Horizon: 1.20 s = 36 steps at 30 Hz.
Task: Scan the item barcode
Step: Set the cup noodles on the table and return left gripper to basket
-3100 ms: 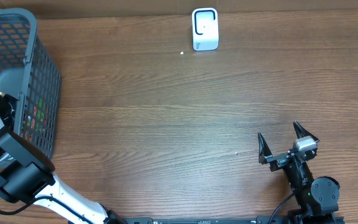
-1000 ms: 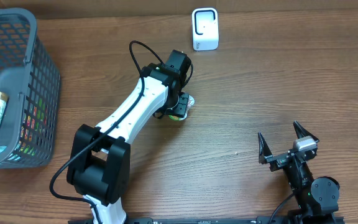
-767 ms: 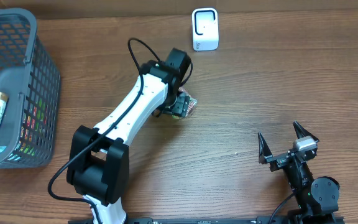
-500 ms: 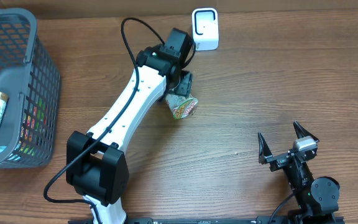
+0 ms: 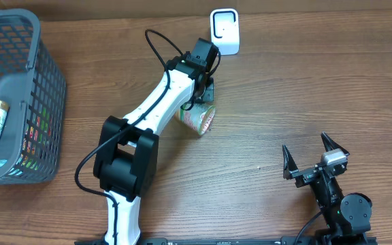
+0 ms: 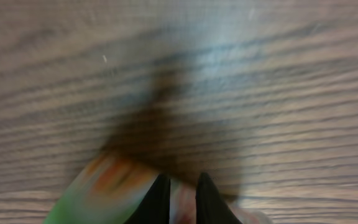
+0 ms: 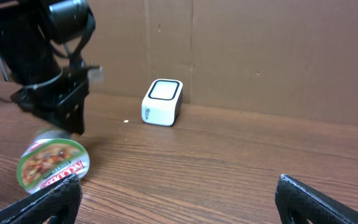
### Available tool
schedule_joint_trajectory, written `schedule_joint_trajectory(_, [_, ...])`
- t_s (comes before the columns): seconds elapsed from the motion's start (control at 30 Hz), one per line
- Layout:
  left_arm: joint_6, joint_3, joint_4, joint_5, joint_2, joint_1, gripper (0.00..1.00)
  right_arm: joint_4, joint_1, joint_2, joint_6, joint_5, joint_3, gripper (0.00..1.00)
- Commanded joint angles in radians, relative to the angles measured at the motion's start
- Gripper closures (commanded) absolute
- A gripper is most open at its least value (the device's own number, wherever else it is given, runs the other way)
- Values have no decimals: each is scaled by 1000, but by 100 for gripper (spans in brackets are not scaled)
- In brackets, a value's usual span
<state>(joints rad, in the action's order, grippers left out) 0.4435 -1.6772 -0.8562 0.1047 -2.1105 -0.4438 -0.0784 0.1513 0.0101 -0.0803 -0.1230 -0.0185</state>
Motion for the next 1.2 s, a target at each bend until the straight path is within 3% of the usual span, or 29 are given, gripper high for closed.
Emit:
schedule_joint_trajectory(0.0, [-14, 14, -6, -28, -36, -9, 92, 6, 4, -7, 5, 7, 11, 0])
schedule_joint_trajectory(0.27, [-65, -58, -36, -21, 16, -2, 89, 6, 4, -7, 5, 7, 11, 0])
schedule_joint_trajectory(0.4, [-81, -179, -132, 14, 77, 15, 81, 6, 4, -7, 5, 7, 11, 0])
schedule_joint_trajectory(0.57, [-80, -380, -298, 71, 186, 47, 52, 6, 4, -7, 5, 7, 11, 0])
schedule_joint_trajectory(0.6, [-73, -455, -354, 84, 229, 63, 42, 6, 4, -7, 5, 7, 11, 0])
schedule_joint_trajectory(0.73, [-69, -602, -467, 92, 317, 121, 31, 6, 4, -7, 5, 7, 11, 0])
schedule_joint_trajectory(0.93, [43, -690, -643, 180, 469, 365, 20, 6, 4, -7, 5, 7, 11, 0])
schedule_joint_trajectory(1.03, [78, -690, -778, 184, 496, 619, 8, 6, 4, -7, 5, 7, 11, 0])
schedule_joint_trajectory(1.17, [75, -659, -833, 149, 483, 812, 3, 6, 4, -7, 5, 7, 11, 0])
